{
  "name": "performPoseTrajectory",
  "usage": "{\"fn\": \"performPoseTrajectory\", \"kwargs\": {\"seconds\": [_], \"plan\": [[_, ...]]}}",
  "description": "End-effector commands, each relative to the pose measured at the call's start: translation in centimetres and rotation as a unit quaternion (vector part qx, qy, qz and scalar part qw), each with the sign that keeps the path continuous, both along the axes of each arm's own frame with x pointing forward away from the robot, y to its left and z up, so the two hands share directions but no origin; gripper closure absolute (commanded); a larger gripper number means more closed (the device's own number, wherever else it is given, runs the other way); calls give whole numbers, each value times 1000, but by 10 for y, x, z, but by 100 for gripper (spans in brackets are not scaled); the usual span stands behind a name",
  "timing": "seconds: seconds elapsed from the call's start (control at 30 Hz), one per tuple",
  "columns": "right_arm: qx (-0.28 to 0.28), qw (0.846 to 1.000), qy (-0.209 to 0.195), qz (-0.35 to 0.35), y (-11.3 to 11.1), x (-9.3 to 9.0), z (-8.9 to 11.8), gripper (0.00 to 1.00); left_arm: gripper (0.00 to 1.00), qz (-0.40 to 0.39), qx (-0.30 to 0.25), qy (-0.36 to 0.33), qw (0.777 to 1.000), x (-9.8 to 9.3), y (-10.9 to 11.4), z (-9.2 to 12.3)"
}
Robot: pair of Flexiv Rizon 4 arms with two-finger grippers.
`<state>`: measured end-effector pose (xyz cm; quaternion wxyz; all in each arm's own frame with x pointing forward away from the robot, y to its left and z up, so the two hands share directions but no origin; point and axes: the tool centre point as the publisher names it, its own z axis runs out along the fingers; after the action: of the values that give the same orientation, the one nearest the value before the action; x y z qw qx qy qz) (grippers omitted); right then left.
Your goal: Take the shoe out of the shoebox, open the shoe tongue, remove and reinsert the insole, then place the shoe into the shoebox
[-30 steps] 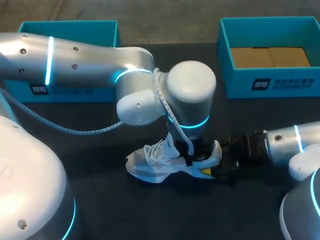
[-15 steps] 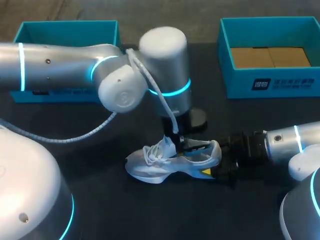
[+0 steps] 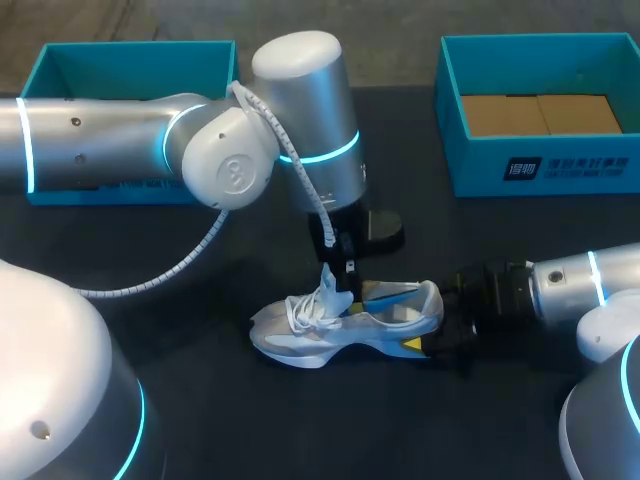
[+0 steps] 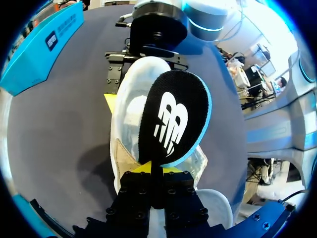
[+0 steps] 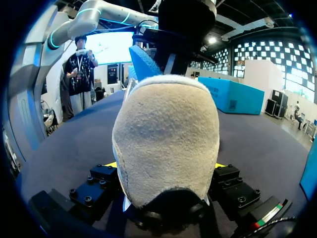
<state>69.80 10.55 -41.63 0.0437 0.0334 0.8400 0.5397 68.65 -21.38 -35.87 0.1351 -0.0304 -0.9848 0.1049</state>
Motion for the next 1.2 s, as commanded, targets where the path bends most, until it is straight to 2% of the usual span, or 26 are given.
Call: {"fn": "performPoseTrajectory", "kwargs": {"seconds": [0.03,0.1,0.13,0.2,0.27,0.3,0.4,0.63,0.83,1.2], "plan": [[-2,1000,-1,-1,0,-3,0,100,100,-5,1,3,1000,0,-3,0],[-2,1000,-1,-1,0,-3,0,100,100,-6,-1,1,1000,-1,-4,3],[-2,1000,-1,-1,0,-3,0,100,89,-6,-3,0,1000,-1,-4,4],[-2,1000,-1,-1,0,-3,0,100,82,-5,-6,-2,1000,-1,-4,7],[-2,1000,-1,-1,0,-3,0,100,68,-3,-9,-4,1000,0,-5,9],[-2,1000,-1,-1,0,-3,0,100,63,-3,-10,-4,1000,0,-5,10],[-2,1000,-1,-1,0,-3,0,100,58,-1,-14,-10,1000,-1,-5,12],[-2,1000,-1,-1,0,-3,0,100,55,10,-25,-27,999,-4,1,18],[-2,1000,-1,-1,0,-3,0,100,53,12,-41,-48,998,-11,3,31],[-2,1000,-1,-1,0,-3,0,100,52,22,-60,-107,992,-23,-15,47]]}}
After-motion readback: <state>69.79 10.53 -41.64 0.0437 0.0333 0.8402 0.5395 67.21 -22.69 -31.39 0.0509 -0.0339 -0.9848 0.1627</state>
